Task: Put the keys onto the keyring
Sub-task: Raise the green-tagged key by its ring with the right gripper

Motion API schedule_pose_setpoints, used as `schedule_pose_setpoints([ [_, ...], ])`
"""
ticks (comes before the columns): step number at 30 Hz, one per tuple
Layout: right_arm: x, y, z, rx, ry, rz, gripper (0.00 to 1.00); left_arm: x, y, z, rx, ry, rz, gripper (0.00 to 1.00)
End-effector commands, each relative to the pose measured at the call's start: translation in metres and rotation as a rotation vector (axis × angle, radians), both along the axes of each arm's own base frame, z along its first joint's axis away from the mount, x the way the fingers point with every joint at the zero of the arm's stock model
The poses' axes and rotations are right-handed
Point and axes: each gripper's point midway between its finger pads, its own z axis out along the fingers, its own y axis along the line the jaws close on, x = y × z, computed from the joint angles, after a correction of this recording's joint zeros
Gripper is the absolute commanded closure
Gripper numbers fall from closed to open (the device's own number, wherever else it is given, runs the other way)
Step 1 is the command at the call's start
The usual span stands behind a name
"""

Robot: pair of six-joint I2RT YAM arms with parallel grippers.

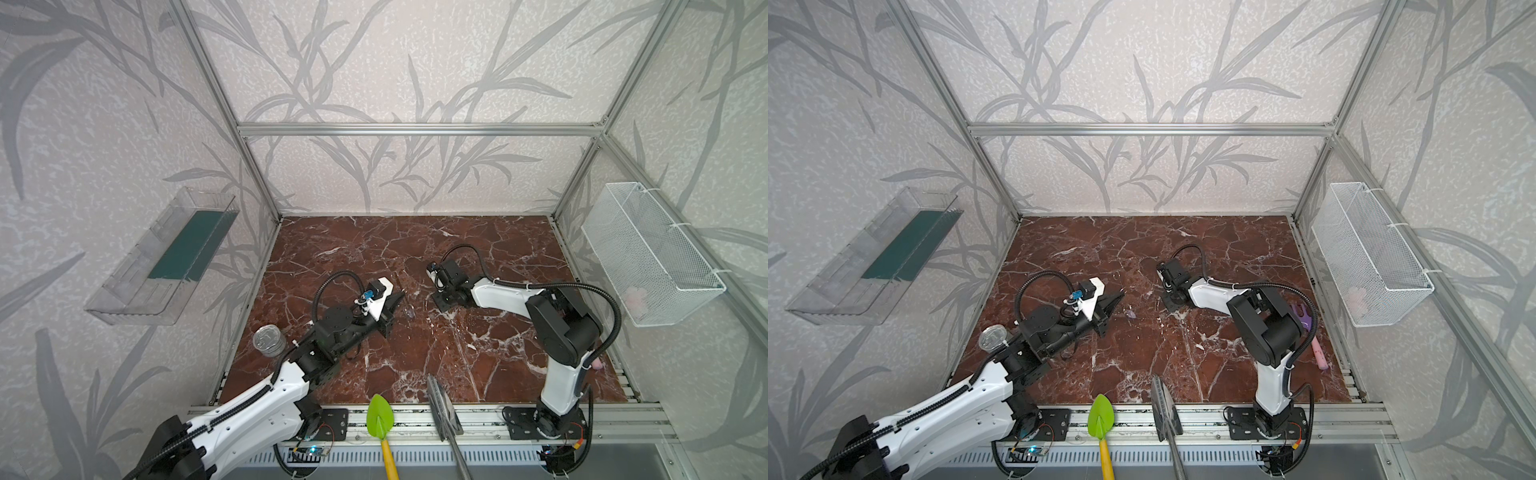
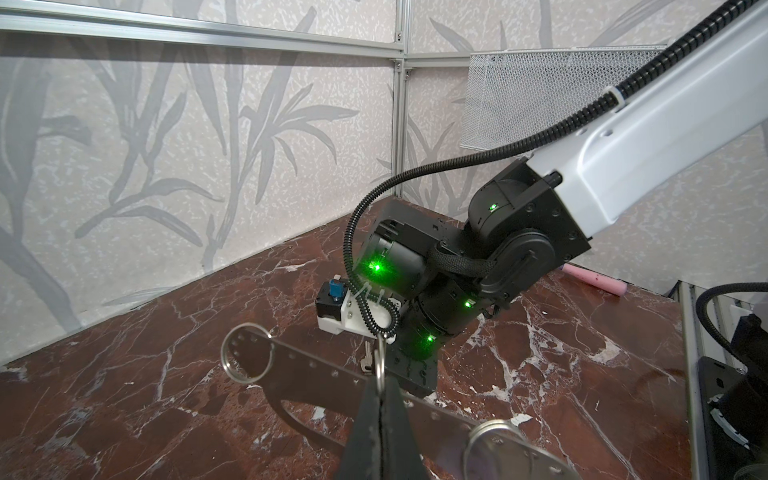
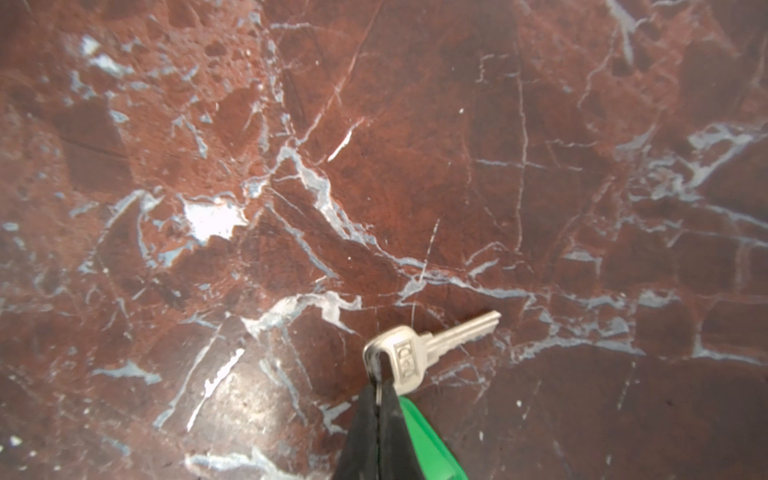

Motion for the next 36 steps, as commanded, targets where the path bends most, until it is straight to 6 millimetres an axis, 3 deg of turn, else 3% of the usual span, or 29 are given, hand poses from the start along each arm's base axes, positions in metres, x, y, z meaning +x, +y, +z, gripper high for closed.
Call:
schedule_pose_setpoints([
  [1,-0.001,-0.006,0.026,-0.002,-0.058,-0.001,1.0,0.001,-0.003,0.028,-0.038,-0.06,-0.013,1.0],
  [6,-0.006,-0.009,0.063,0.048,-0.122,0.008,1.0,0.001,-0.005,0.028,-0.04,-0.061,-0.017,1.0],
  [9,-0.016,-0.004,0.07,0.102,-0.1,0.054,1.0,0.001,-0.005,0.027,-0.04,-0.058,-0.019,1.0],
  [16,-0.03,-0.02,0.052,0.011,0.007,0.03,1.0,-0.001,-0.002,0.027,-0.044,-0.059,-0.016,1.0],
  [21,-0.05,-0.045,0.036,-0.045,0.078,-0.066,1.0,-0.003,0.001,0.027,-0.047,-0.064,-0.007,1.0],
  [25,-0.061,-0.045,0.023,-0.02,0.119,-0.082,1.0,-0.001,-0.001,0.026,-0.055,-0.064,-0.01,1.0],
  [31,-0.053,-0.036,0.015,-0.005,0.13,-0.079,0.99,-0.002,-0.004,0.025,-0.053,-0.053,-0.026,1.0],
  [32,-0.048,-0.034,0.019,-0.003,0.117,-0.078,0.97,-0.002,-0.003,0.025,-0.054,-0.055,-0.023,1.0],
  [33,-0.046,-0.034,0.01,-0.024,0.133,-0.078,0.93,-0.003,-0.002,0.026,-0.053,-0.056,-0.019,1.0],
  [36,-0.039,-0.031,0.006,-0.045,0.131,-0.074,0.84,-0.004,0.002,0.026,-0.051,-0.059,-0.01,1.0],
])
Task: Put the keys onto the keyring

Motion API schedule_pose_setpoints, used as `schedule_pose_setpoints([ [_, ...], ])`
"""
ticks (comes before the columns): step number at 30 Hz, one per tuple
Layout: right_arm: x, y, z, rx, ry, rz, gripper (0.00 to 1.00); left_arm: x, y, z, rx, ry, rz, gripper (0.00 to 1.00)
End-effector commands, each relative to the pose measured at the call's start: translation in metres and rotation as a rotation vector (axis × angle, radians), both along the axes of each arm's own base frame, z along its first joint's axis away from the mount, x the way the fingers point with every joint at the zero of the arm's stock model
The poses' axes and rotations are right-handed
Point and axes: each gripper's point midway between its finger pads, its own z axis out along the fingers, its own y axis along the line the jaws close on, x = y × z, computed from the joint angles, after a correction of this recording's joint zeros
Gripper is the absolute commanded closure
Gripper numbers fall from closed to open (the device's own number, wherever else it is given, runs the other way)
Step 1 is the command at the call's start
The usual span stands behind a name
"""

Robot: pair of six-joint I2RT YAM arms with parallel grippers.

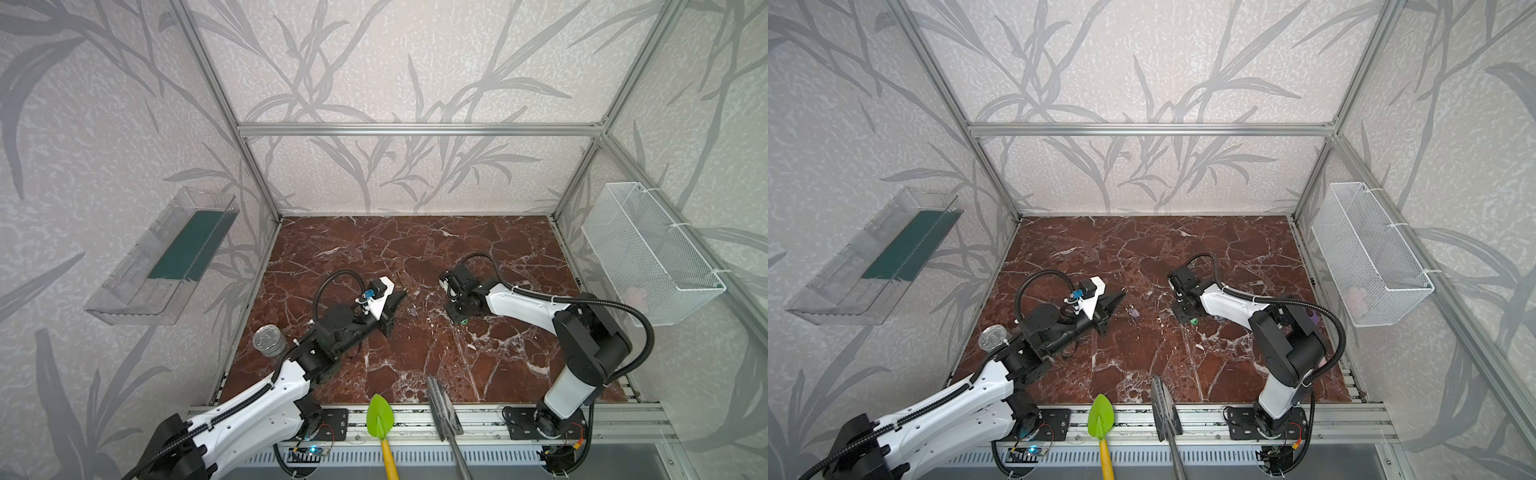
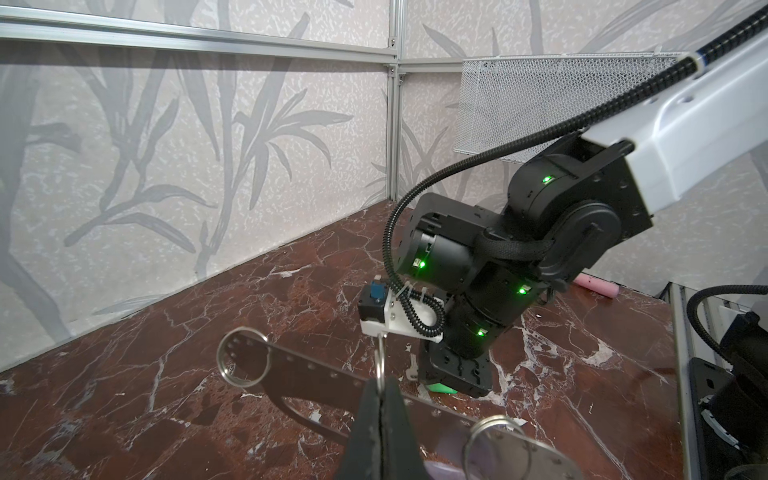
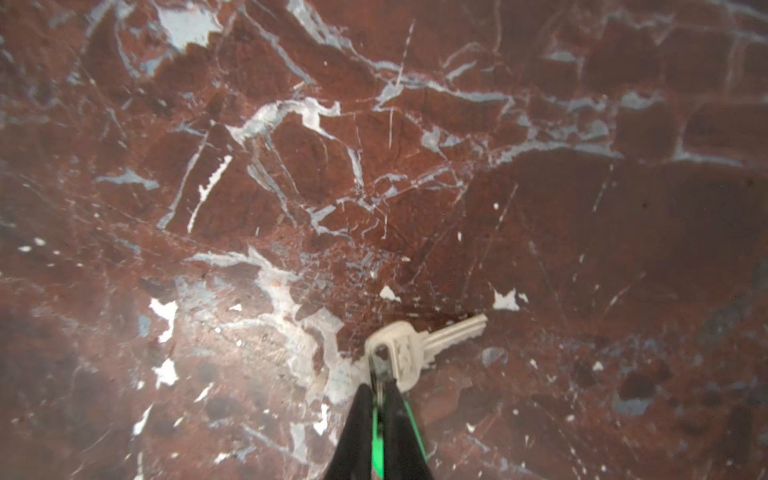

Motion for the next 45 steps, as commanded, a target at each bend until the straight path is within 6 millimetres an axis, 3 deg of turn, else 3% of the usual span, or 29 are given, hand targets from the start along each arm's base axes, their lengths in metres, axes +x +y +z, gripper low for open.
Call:
schedule_pose_setpoints([
  [1,0.013,0.004,0.0,-0.013,-0.012,-0.007,0.83,-0.003,0.004,0.019,-0.038,-0.046,0.006,1.0],
  [6,0.018,0.008,0.003,0.002,-0.026,-0.005,0.79,-0.003,0.006,0.018,-0.035,-0.045,0.012,1.0],
  [13,0.009,0.004,0.002,0.001,-0.024,0.005,0.78,-0.002,0.004,0.017,-0.038,-0.042,0.006,1.0],
  [28,-0.005,-0.004,-0.007,-0.004,-0.009,-0.016,0.84,-0.002,0.002,0.018,-0.042,-0.038,-0.001,1.0],
  [37,-0.006,-0.006,-0.002,-0.001,-0.02,-0.018,0.82,-0.003,0.003,0.018,-0.042,-0.039,0.0,1.0],
  [38,-0.004,-0.005,0.009,0.016,-0.044,-0.019,0.81,-0.003,0.003,0.017,-0.041,-0.037,0.0,1.0],
  [45,-0.008,-0.006,0.009,0.021,-0.037,-0.021,0.81,-0.003,0.003,0.018,-0.044,-0.038,-0.004,1.0],
])
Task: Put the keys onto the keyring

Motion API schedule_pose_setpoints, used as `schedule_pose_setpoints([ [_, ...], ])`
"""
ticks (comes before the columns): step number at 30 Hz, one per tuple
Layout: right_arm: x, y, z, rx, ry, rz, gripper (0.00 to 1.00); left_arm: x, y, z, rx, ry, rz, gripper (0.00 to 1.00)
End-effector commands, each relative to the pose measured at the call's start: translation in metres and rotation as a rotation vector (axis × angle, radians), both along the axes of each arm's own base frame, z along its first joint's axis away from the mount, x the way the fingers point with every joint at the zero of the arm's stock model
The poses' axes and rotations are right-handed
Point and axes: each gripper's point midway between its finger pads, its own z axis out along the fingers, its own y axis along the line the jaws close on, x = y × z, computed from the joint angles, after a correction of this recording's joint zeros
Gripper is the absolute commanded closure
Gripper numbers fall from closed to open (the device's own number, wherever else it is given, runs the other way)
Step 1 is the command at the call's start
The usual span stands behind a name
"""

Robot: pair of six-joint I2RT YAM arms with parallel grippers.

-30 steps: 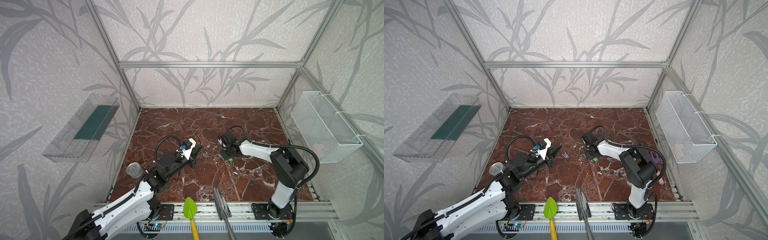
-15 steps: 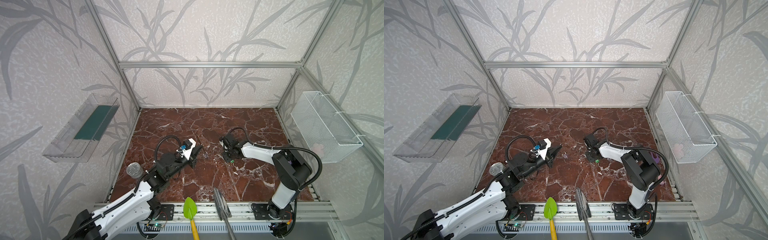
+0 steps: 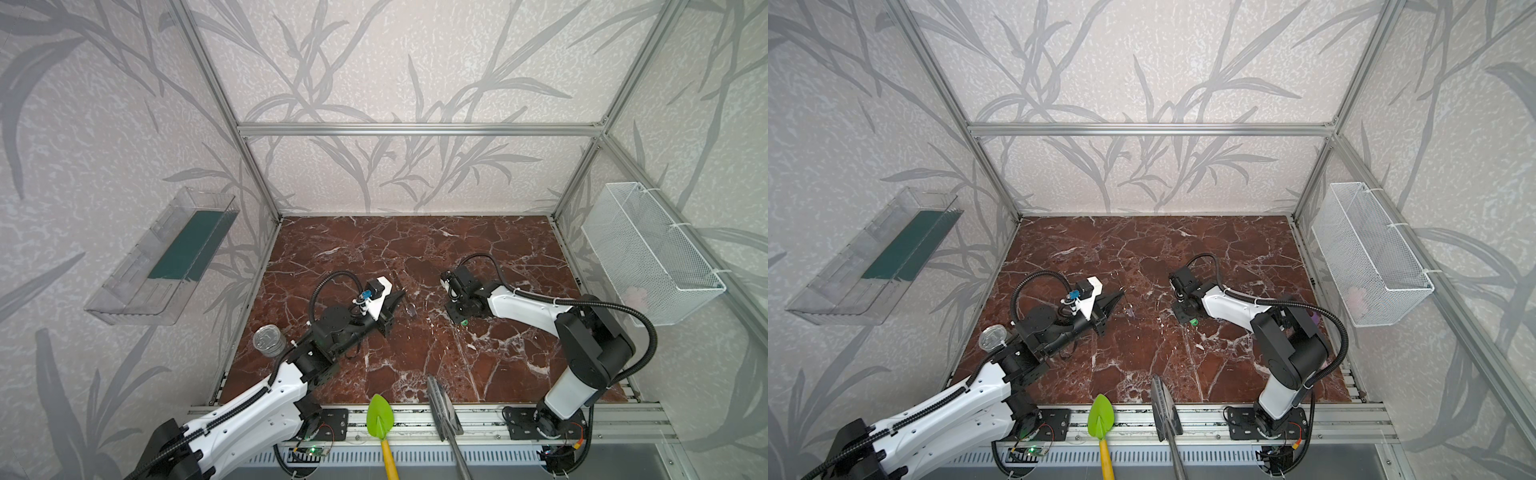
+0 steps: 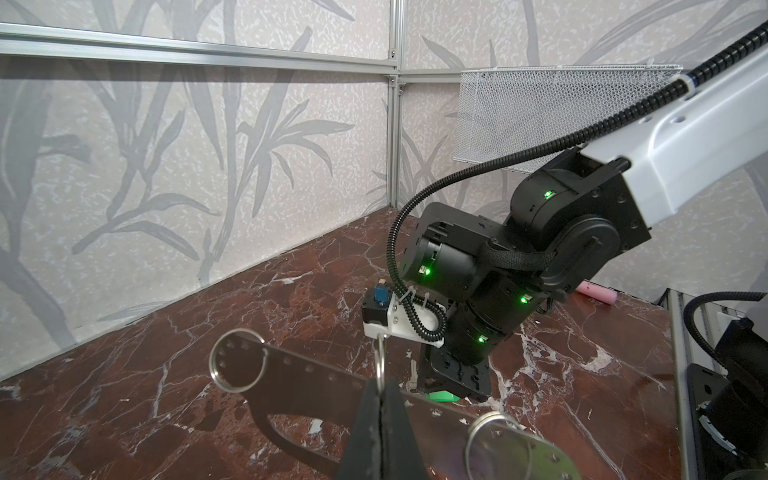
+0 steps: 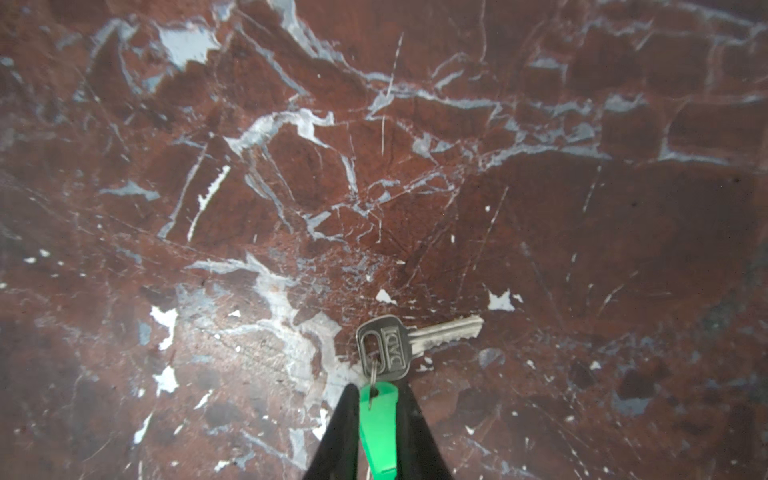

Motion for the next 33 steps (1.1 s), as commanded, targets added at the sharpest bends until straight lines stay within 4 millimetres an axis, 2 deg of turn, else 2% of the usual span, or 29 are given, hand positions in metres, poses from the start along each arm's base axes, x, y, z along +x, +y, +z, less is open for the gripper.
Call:
schedule_pose_setpoints([
  [1,-0.006,-0.004,0.001,-0.005,0.005,-0.008,0.81,-0.001,0.0,0.013,-0.033,-0.029,-0.005,1.0],
  [21,-0.006,0.001,-0.009,0.0,0.023,-0.002,0.85,-0.001,0.001,0.012,-0.028,-0.027,0.0,1.0],
  [29,-0.004,0.003,-0.007,0.006,0.013,0.0,0.86,-0.001,0.002,0.013,-0.026,-0.029,0.0,1.0],
  [31,-0.005,0.002,-0.016,-0.009,0.035,-0.002,0.86,-0.001,0.002,0.012,-0.026,-0.029,0.002,1.0],
  [33,-0.005,0.002,-0.017,-0.01,0.036,-0.002,0.86,-0.001,0.002,0.012,-0.025,-0.028,0.002,1.0],
])
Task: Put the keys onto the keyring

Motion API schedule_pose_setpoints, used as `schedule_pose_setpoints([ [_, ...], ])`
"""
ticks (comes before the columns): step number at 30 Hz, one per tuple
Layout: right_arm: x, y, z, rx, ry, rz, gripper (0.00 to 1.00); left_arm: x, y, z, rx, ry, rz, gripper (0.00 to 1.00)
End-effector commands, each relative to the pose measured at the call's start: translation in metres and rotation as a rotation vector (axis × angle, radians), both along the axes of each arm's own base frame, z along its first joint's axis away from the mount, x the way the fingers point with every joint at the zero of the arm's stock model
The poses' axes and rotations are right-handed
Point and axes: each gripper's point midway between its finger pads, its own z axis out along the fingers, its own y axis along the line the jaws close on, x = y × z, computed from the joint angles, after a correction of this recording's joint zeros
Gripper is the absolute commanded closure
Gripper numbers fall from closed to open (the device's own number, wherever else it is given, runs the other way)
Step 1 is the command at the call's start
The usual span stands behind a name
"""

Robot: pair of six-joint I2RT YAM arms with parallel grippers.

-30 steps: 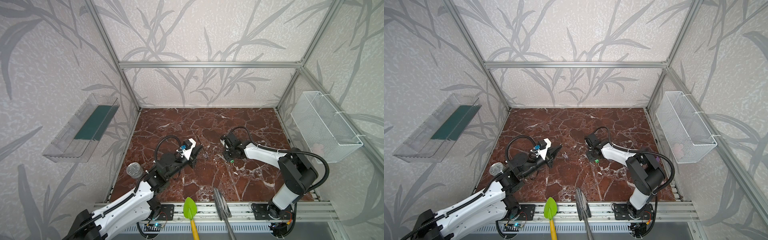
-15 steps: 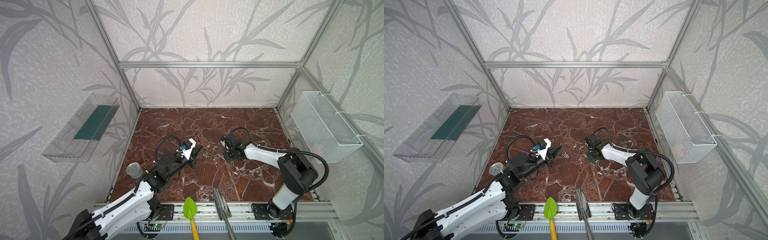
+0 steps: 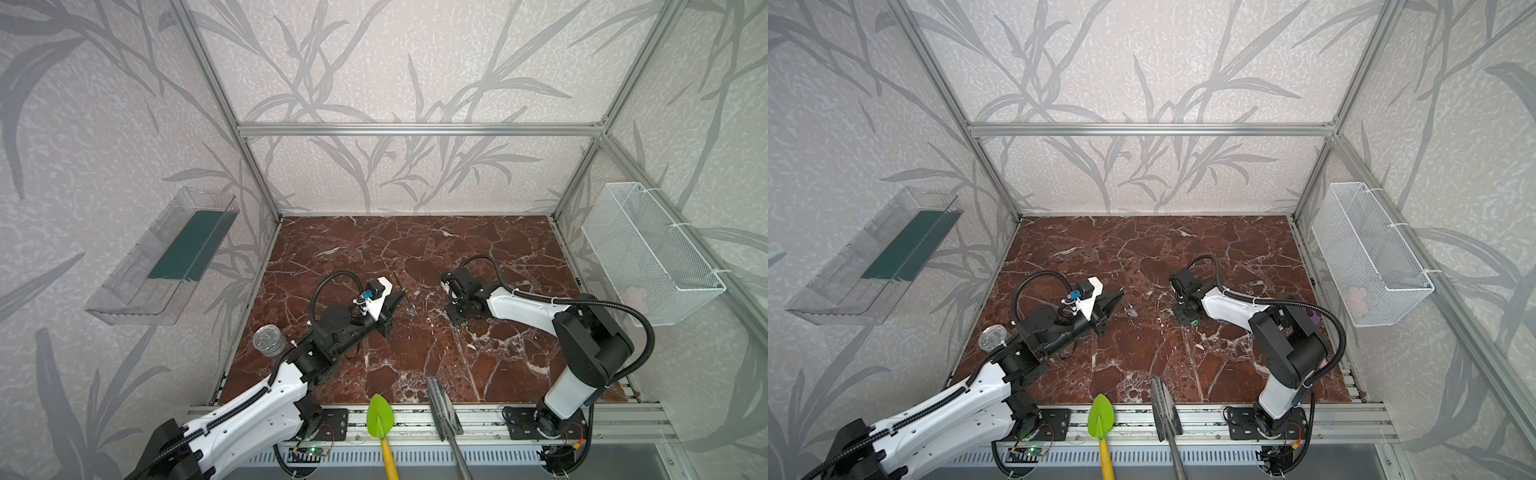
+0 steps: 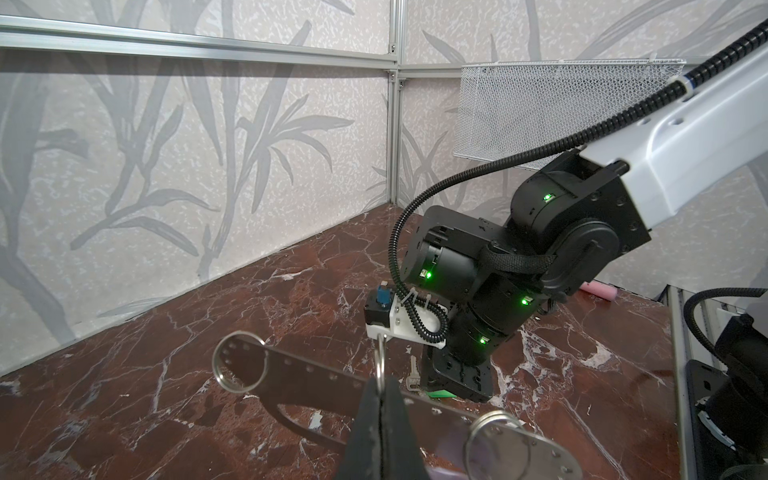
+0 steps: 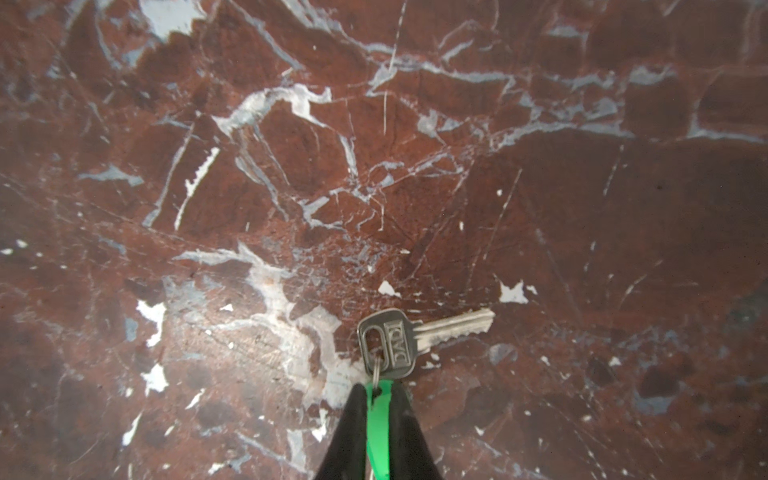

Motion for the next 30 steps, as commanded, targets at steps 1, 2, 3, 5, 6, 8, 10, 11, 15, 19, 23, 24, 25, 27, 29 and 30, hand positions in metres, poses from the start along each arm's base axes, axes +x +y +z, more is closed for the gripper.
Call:
schedule_pose_setpoints([
  [1,0.001,0.003,-0.004,-0.001,0.006,0.002,0.86,-0.001,0.002,0.015,-0.032,-0.037,0.003,1.0],
  [2,0.001,0.003,-0.004,-0.001,0.007,0.002,0.86,-0.001,0.002,0.015,-0.032,-0.037,0.002,1.0],
  [3,0.001,0.002,-0.004,-0.003,0.007,0.001,0.86,-0.001,0.002,0.015,-0.033,-0.036,0.004,1.0],
  [5,0.001,0.003,-0.004,-0.004,0.006,0.002,0.87,-0.001,0.002,0.015,-0.032,-0.038,0.002,1.0],
  [6,0.001,0.002,-0.004,-0.003,0.005,0.0,0.87,-0.001,0.002,0.016,-0.033,-0.038,0.004,1.0],
  [8,0.001,0.002,-0.004,-0.004,0.006,0.0,0.87,-0.001,0.002,0.015,-0.032,-0.037,0.002,1.0],
  [10,0.001,0.002,-0.003,-0.003,0.002,0.0,0.87,-0.001,0.002,0.015,-0.031,-0.037,0.005,1.0],
  [11,0.002,0.002,-0.002,-0.002,-0.001,-0.001,0.88,-0.001,0.002,0.015,-0.031,-0.036,0.004,1.0],
  [15,0.003,0.001,0.002,-0.003,-0.017,-0.003,0.97,-0.001,0.002,0.015,-0.032,-0.038,0.004,1.0],
  [19,0.008,-0.001,0.025,-0.001,-0.078,0.008,1.0,-0.001,0.002,0.015,-0.032,-0.038,0.002,1.0],
  [23,0.012,-0.005,0.069,0.033,-0.17,0.043,1.0,-0.001,0.001,0.018,-0.035,-0.041,-0.001,1.0],
  [24,0.009,0.0,0.085,0.099,-0.195,0.081,1.0,-0.001,0.001,0.017,-0.035,-0.039,-0.003,1.0],
  [25,0.006,0.005,0.103,0.172,-0.234,0.111,1.0,-0.001,0.0,0.018,-0.037,-0.039,-0.005,1.0],
  [27,-0.003,0.014,0.135,0.307,-0.307,0.188,1.0,-0.001,-0.001,0.017,-0.036,-0.038,-0.011,1.0],
  [29,-0.017,0.023,0.165,0.412,-0.392,0.275,1.0,-0.002,-0.003,0.017,-0.036,-0.036,-0.021,1.0],
  [30,-0.026,0.027,0.178,0.459,-0.418,0.321,1.0,-0.002,-0.005,0.016,-0.034,-0.032,-0.029,1.0],
])
